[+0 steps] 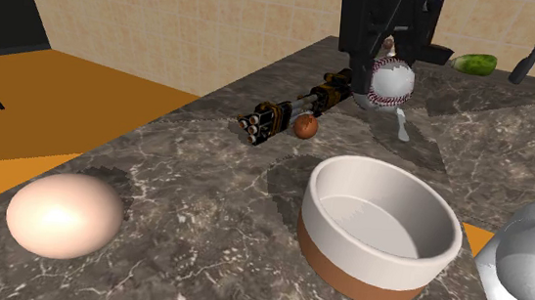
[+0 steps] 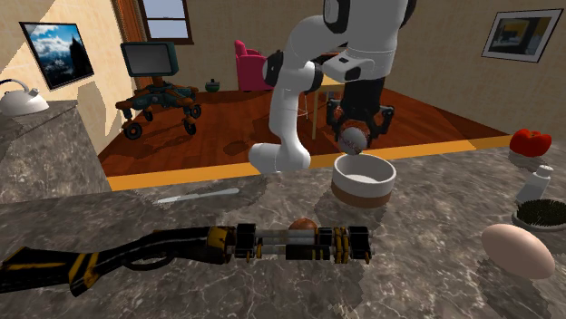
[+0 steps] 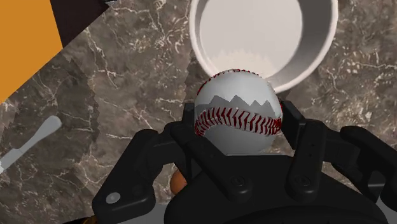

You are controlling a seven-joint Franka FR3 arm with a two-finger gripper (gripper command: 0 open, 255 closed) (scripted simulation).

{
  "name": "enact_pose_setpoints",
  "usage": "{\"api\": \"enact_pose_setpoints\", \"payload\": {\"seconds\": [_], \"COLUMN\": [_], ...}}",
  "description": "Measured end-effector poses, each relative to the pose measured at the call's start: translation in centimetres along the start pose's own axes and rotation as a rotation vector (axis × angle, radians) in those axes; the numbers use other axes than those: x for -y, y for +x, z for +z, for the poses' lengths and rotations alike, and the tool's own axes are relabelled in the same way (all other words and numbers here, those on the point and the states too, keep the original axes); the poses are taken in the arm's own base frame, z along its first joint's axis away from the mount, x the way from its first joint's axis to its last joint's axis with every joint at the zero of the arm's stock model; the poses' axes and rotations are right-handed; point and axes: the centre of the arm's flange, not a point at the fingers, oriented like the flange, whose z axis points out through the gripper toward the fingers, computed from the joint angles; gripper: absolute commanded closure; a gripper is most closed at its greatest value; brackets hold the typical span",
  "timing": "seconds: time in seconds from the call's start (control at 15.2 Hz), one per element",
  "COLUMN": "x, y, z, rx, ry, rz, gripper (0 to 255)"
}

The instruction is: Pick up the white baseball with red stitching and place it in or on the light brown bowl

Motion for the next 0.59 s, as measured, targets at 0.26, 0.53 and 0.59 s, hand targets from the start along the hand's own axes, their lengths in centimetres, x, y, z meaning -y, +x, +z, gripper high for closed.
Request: {"api": "enact_pose_setpoints", "payload": {"seconds": [0.26, 0.53, 0.59], "x": [2.8, 3.6, 3.8], "y": [-4.9, -6.3, -6.3], "z": [1.3, 2.6, 3.1], "rx": [-0.001, 0.000, 0.001], "ry": [-0.001, 0.000, 0.000], "rz": [0.000, 0.000, 0.000], "gripper": [255, 255, 255]}}
